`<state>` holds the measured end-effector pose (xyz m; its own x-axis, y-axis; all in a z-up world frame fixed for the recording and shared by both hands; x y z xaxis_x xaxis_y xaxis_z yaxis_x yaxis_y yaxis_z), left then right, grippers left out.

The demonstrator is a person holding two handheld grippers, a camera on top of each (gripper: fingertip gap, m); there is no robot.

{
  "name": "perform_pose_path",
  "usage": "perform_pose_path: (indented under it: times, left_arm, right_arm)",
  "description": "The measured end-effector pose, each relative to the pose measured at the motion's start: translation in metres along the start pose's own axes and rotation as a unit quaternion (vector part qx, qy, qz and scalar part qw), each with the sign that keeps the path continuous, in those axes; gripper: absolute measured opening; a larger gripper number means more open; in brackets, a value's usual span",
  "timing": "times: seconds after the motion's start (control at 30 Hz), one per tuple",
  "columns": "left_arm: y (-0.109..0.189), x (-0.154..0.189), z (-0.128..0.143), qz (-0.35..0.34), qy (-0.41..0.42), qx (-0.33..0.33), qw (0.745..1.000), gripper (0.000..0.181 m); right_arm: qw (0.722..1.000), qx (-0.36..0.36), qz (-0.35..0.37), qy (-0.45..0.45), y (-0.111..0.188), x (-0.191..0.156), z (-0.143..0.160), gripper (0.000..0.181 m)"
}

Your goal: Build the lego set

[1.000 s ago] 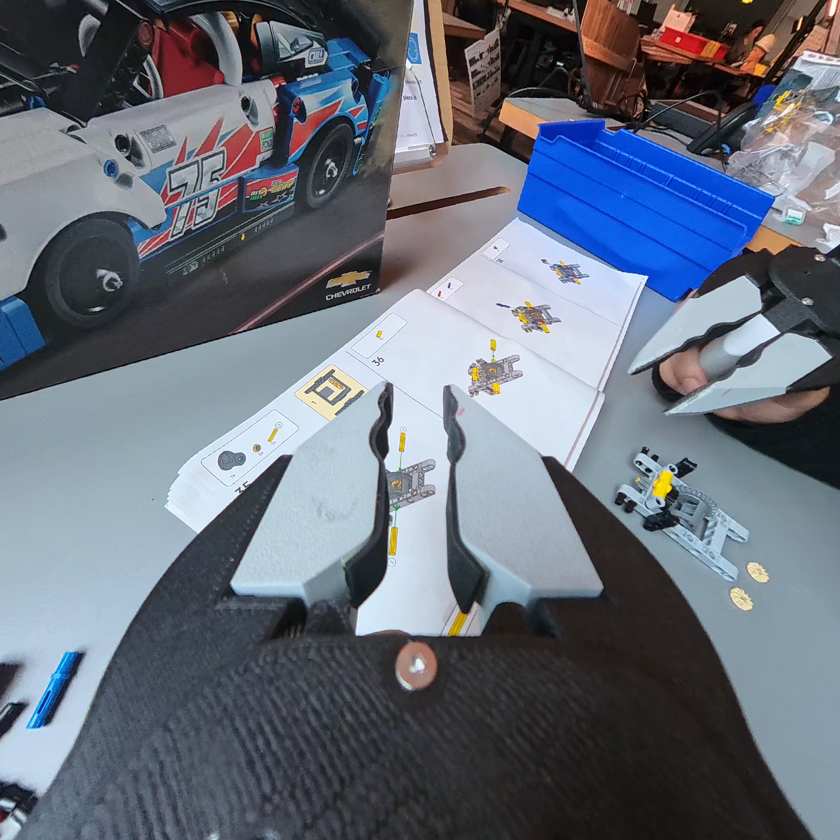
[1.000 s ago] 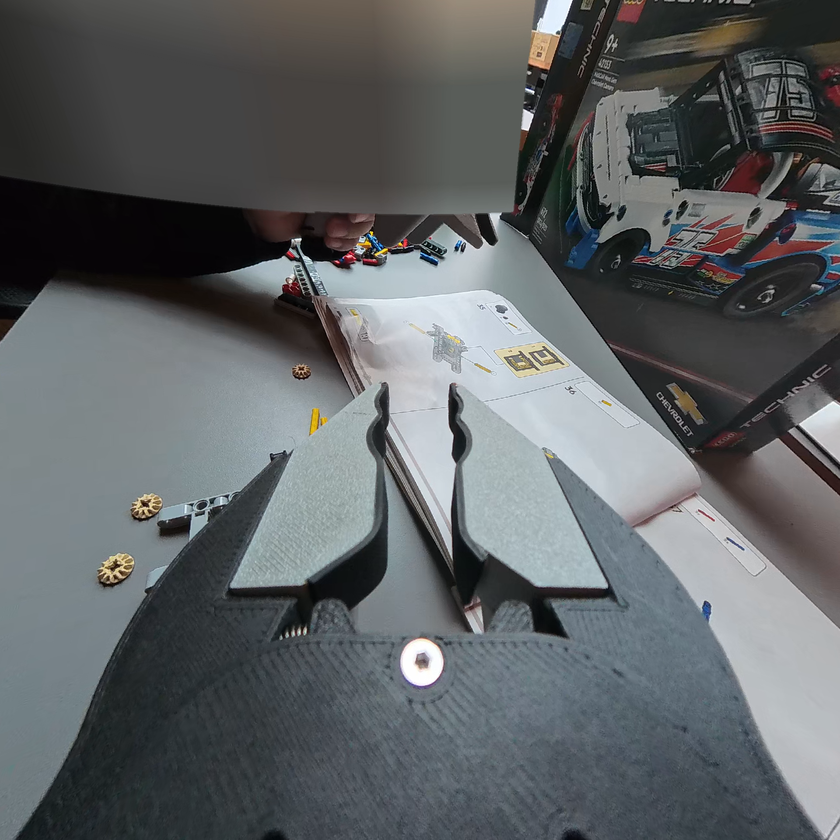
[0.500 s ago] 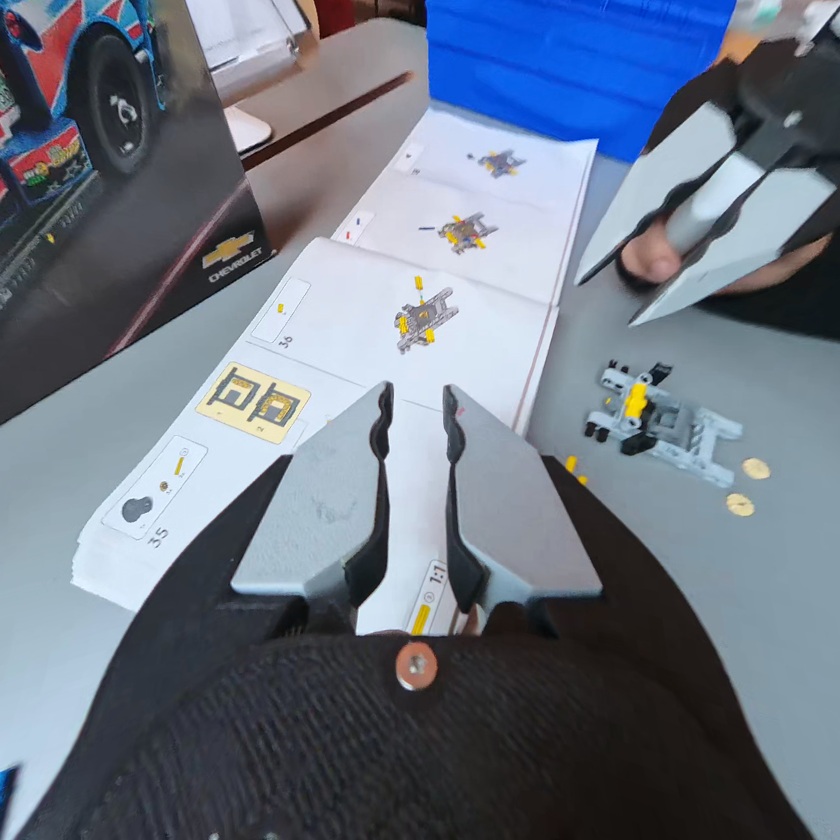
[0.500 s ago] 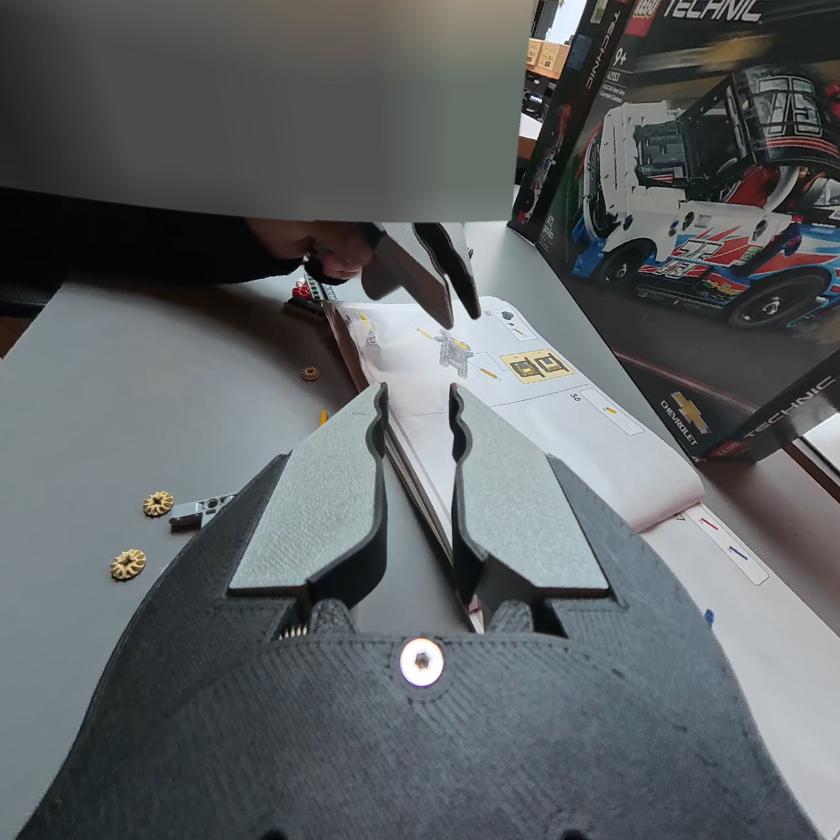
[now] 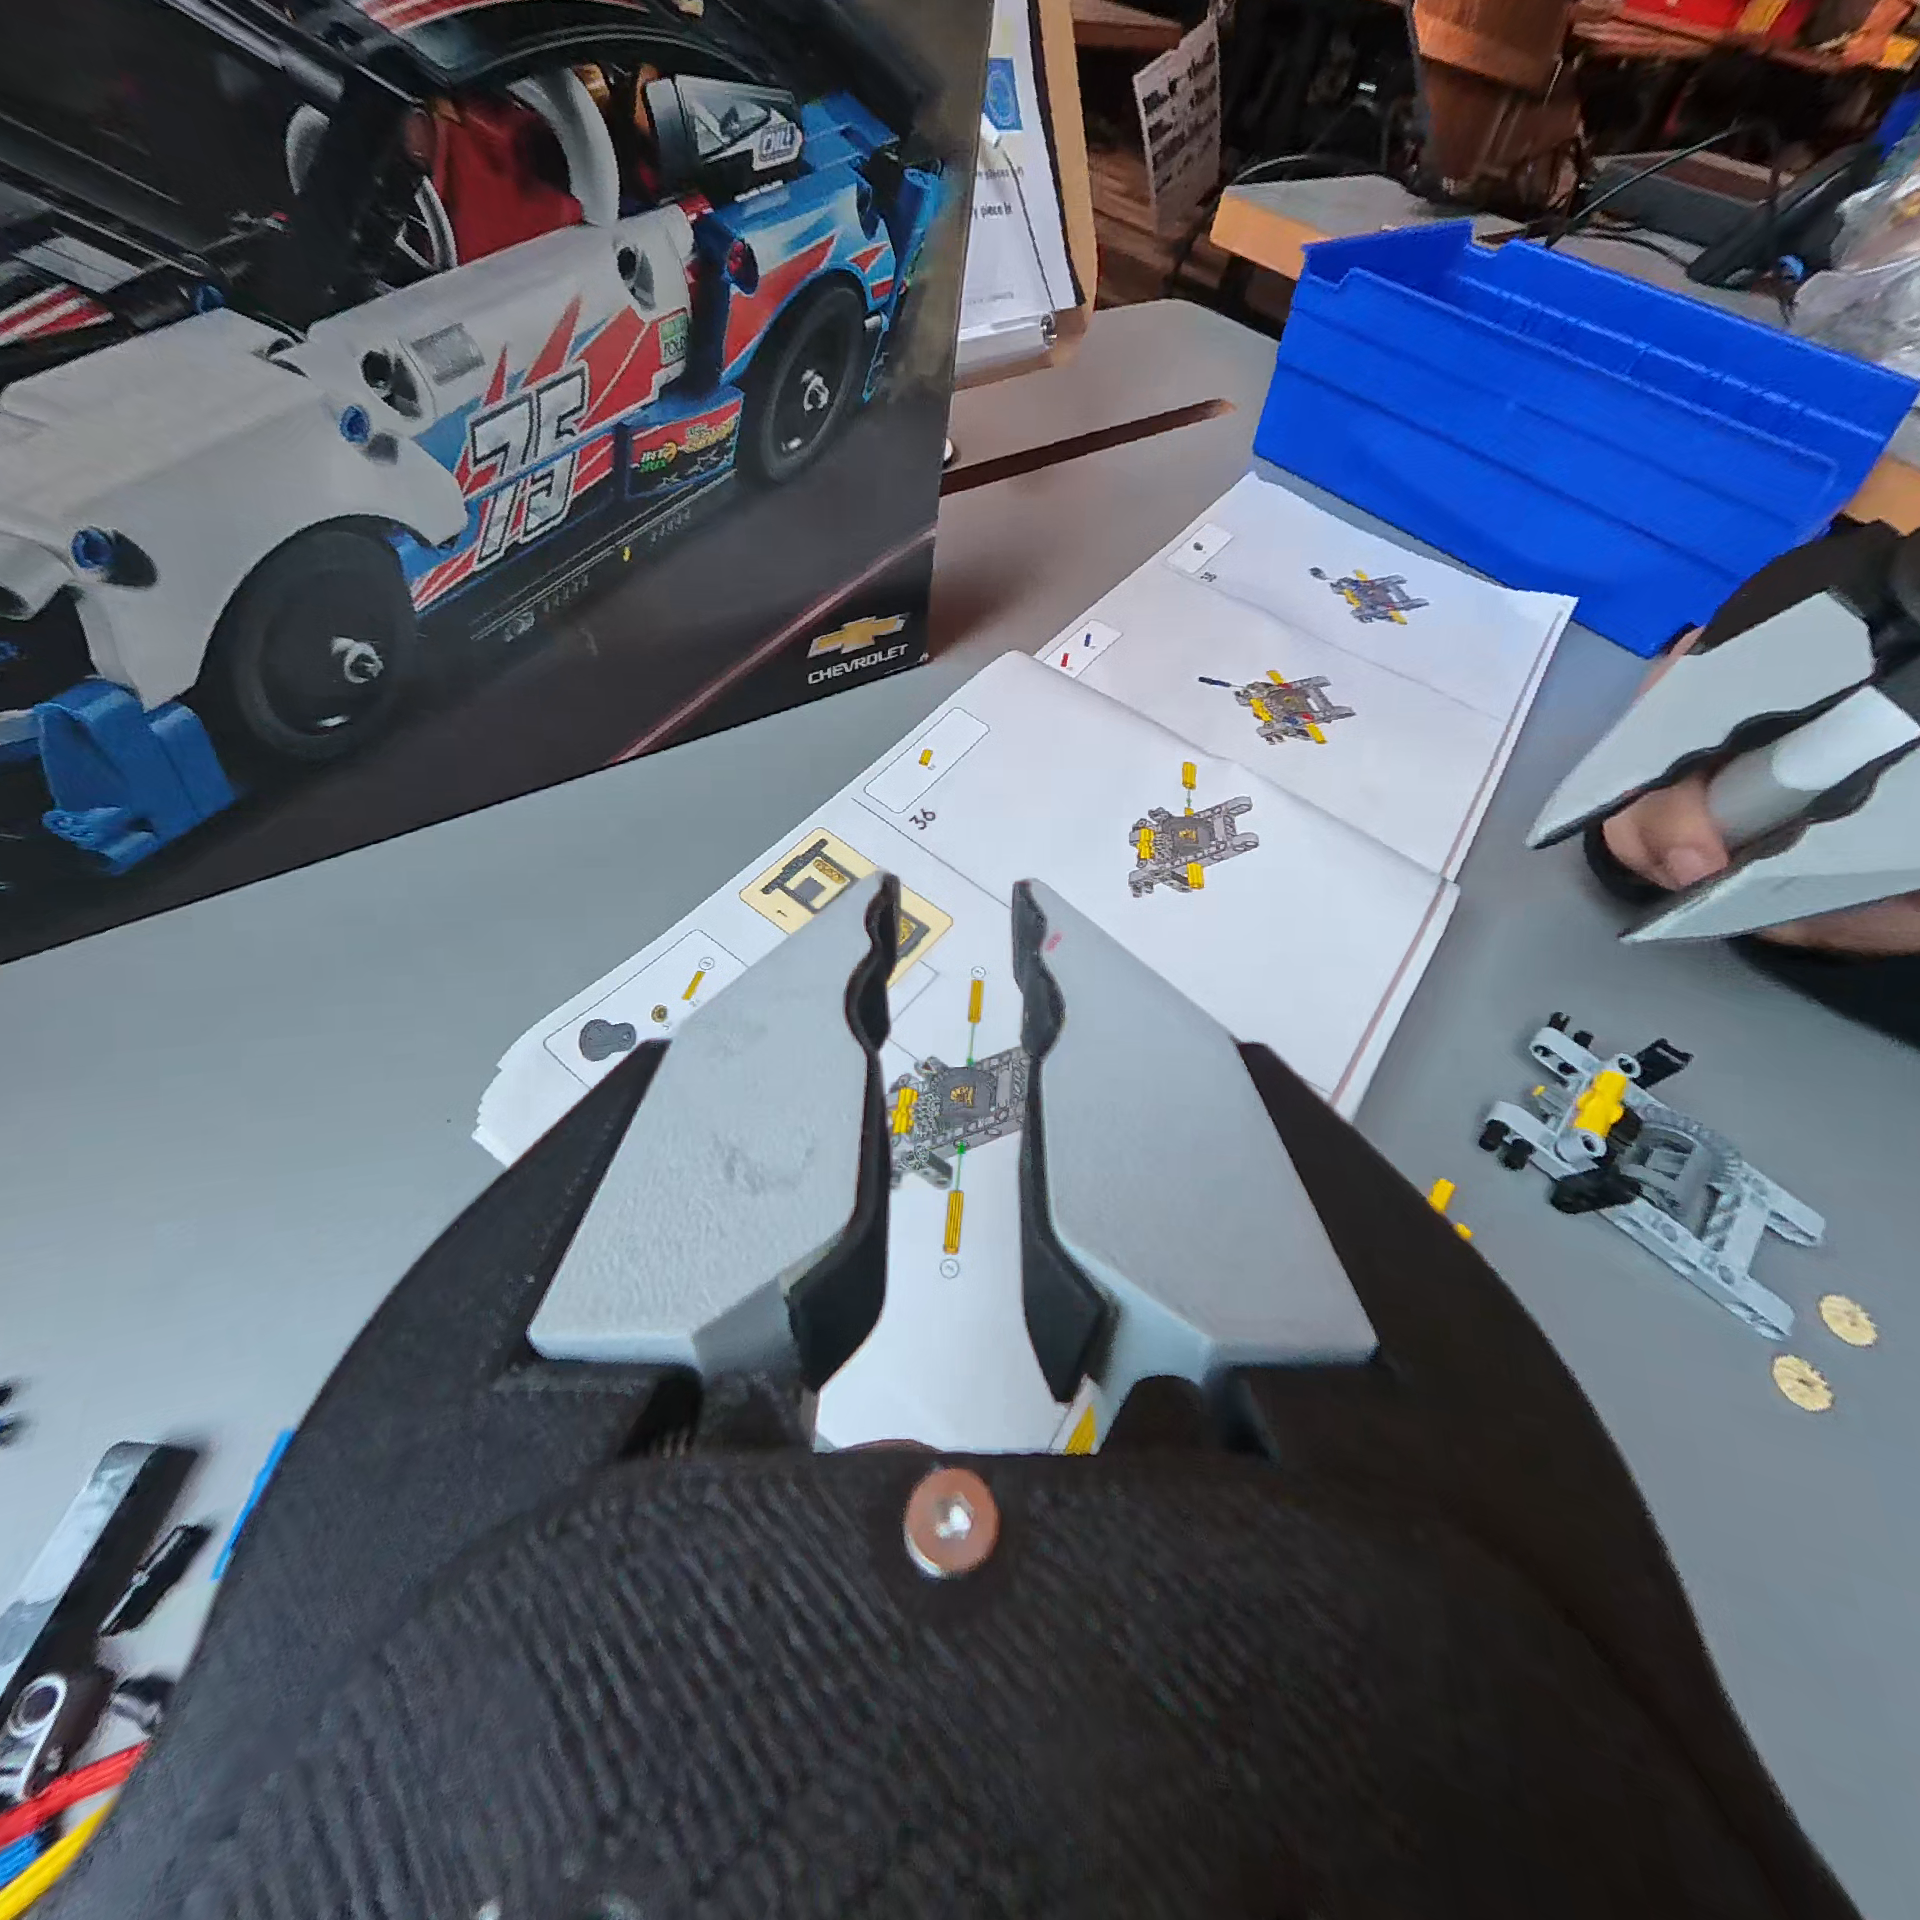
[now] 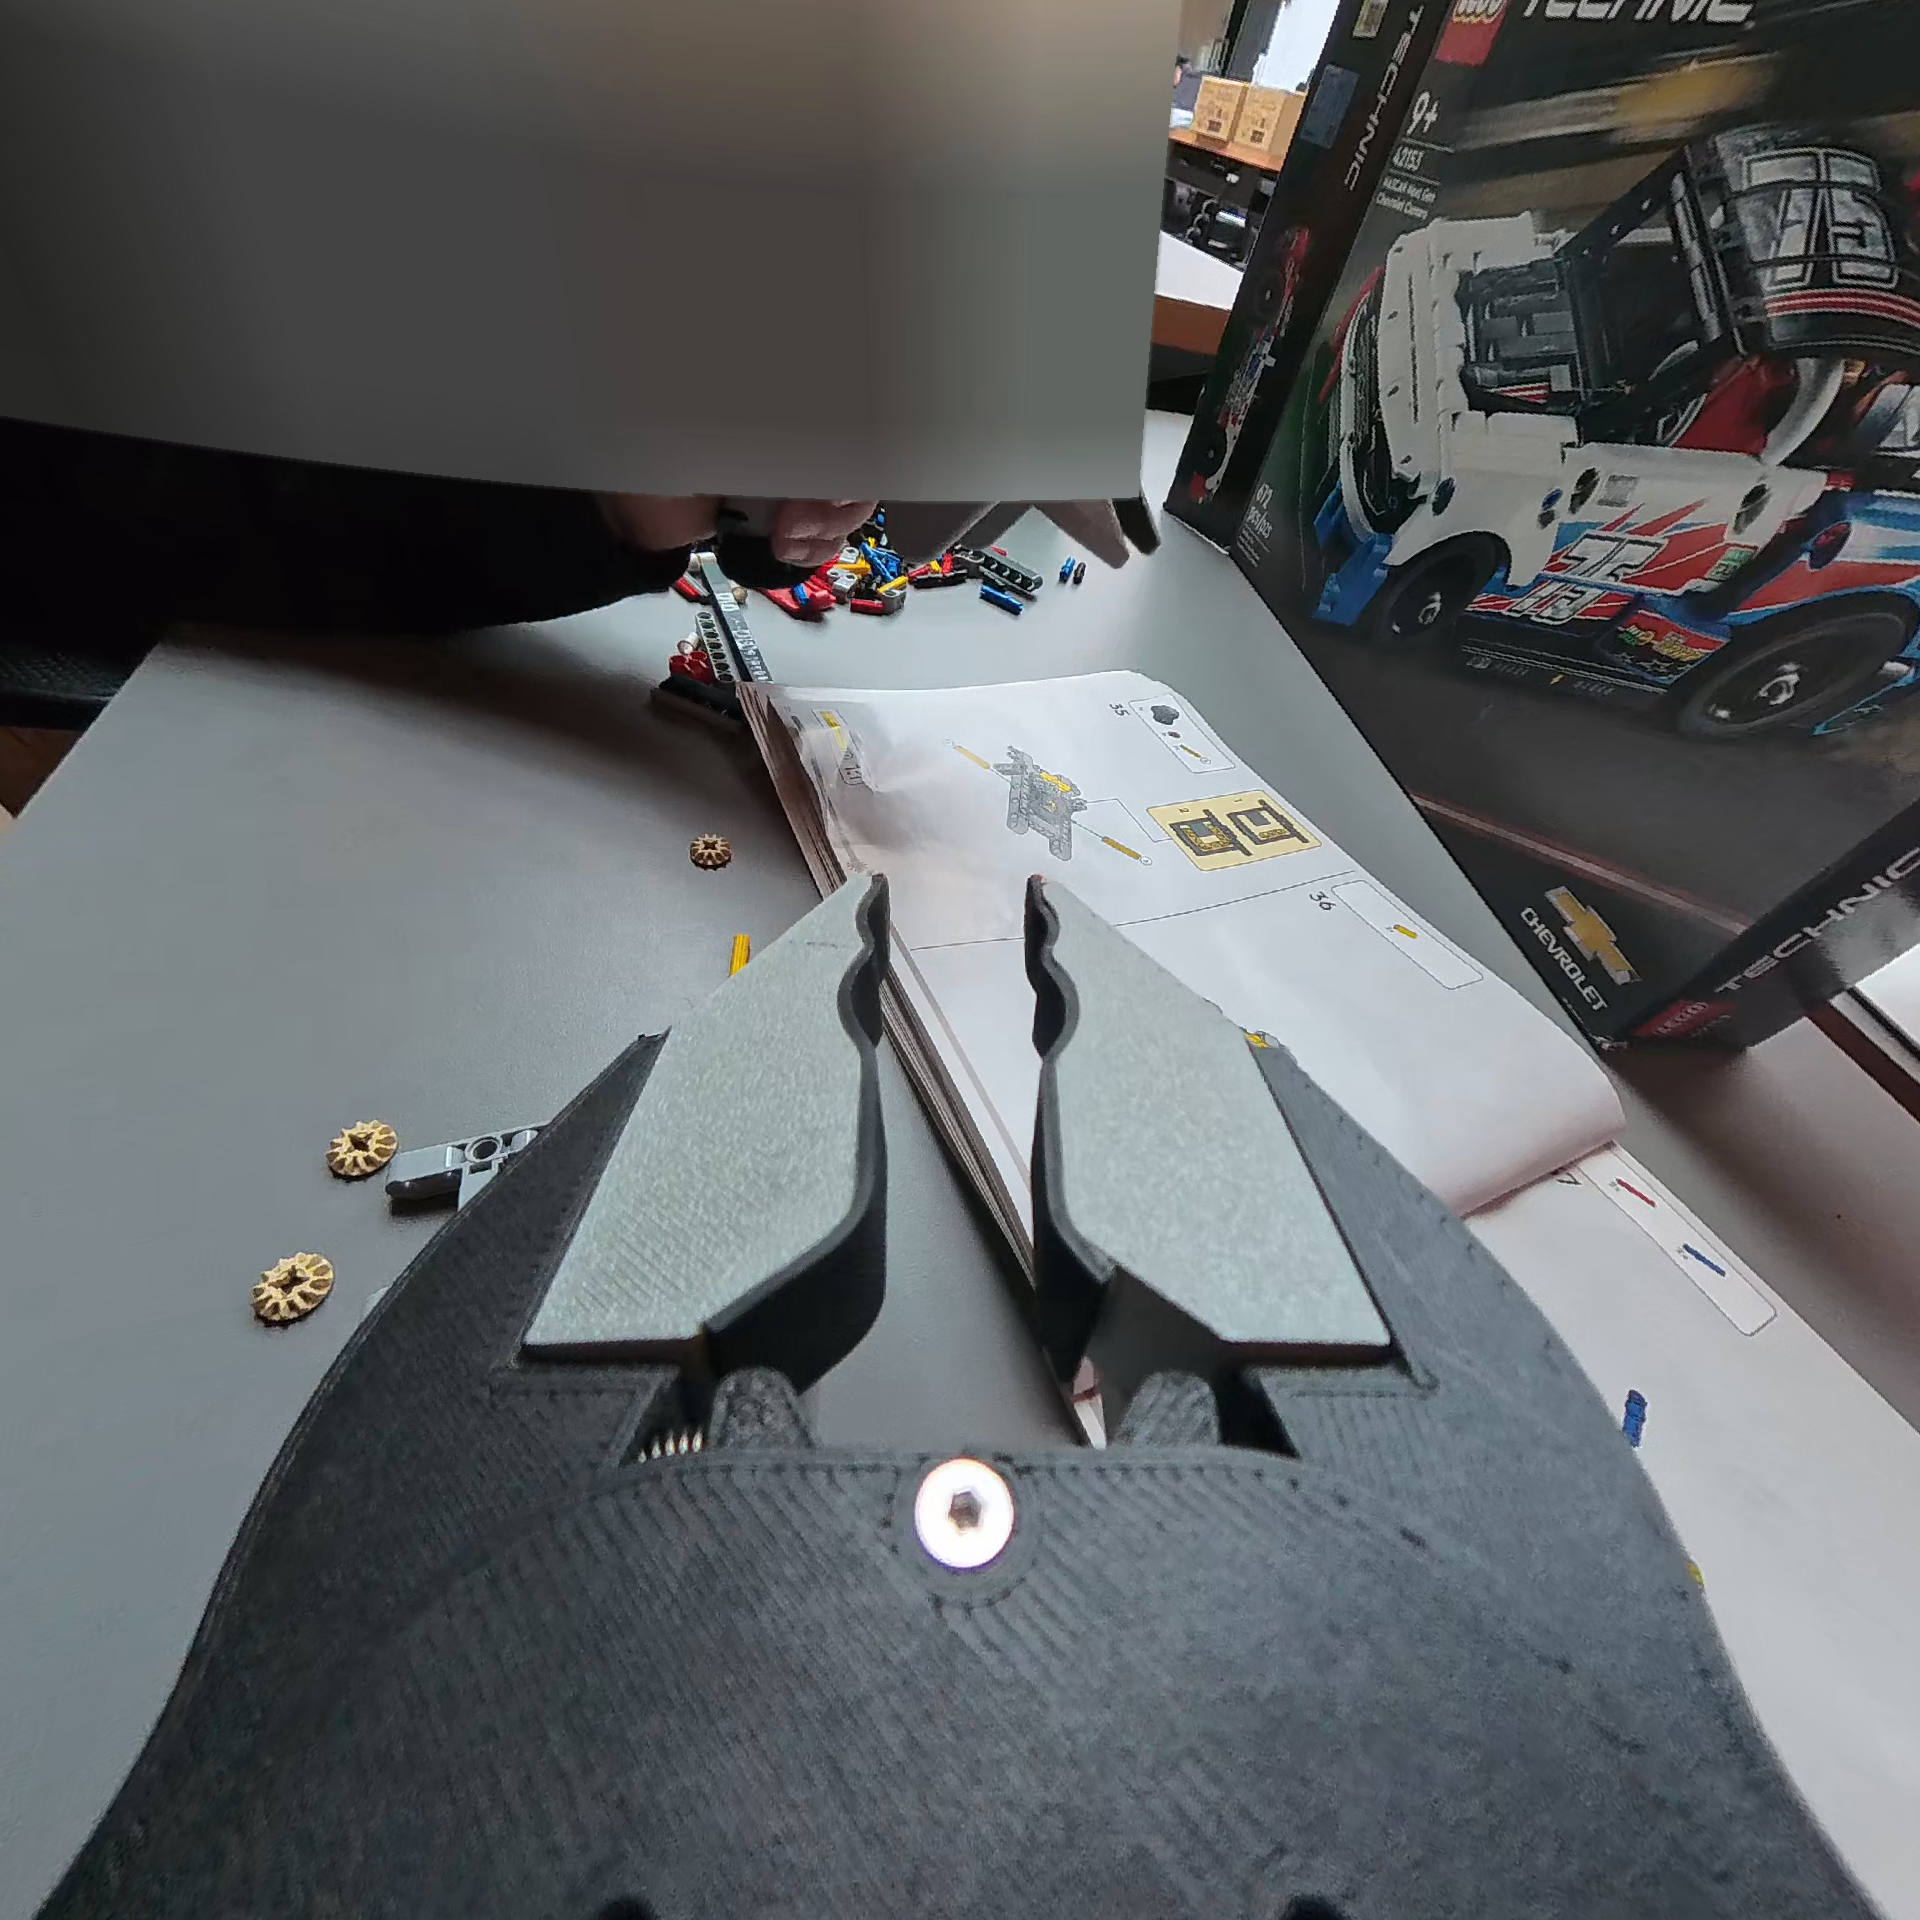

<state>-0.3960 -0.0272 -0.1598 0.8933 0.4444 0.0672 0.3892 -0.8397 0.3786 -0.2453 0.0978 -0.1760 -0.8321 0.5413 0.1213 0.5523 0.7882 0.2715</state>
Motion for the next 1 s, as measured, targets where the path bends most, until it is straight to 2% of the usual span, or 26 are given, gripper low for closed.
perform_pose_path:
  times: [0.53, 0.63, 0.73, 0.8, 1.0]
  left_arm:
    - [-0.005, 0.011, 0.005, 0.019, -0.015, -0.013, 1.000, 0.018]
    - [-0.005, 0.030, 0.006, 0.079, -0.028, -0.013, 0.996, 0.020]
    - [-0.011, 0.056, 0.020, 0.152, -0.046, -0.063, 0.985, 0.022]
    - [-0.012, 0.070, 0.027, 0.183, -0.069, -0.074, 0.978, 0.022]
    - [-0.002, 0.108, 0.043, 0.293, -0.112, -0.109, 0.943, 0.021]
  right_arm:
    - [1.000, 0.002, -0.002, 0.001, 0.000, -0.001, -0.001, 0.022]
    - [1.000, 0.003, -0.004, 0.001, 0.000, -0.002, -0.001, 0.022]
    - [1.000, 0.004, -0.008, 0.004, 0.000, -0.004, -0.002, 0.023]
    - [1.000, 0.001, -0.009, 0.007, 0.000, -0.005, -0.002, 0.023]
    - [0.999, -0.003, -0.030, 0.026, 0.003, -0.017, -0.008, 0.023]
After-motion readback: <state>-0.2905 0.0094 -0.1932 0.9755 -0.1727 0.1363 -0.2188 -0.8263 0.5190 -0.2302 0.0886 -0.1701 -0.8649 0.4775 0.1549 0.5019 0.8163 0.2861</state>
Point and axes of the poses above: each gripper's, where its closed fingertips meet, y back along the fingers, z out of its underside, x = y × z across the jaws, the point moved 4 cm from there along y, back along the fingers, and after that the axes turned 9 degrees about -z, right-handed, at the moved point
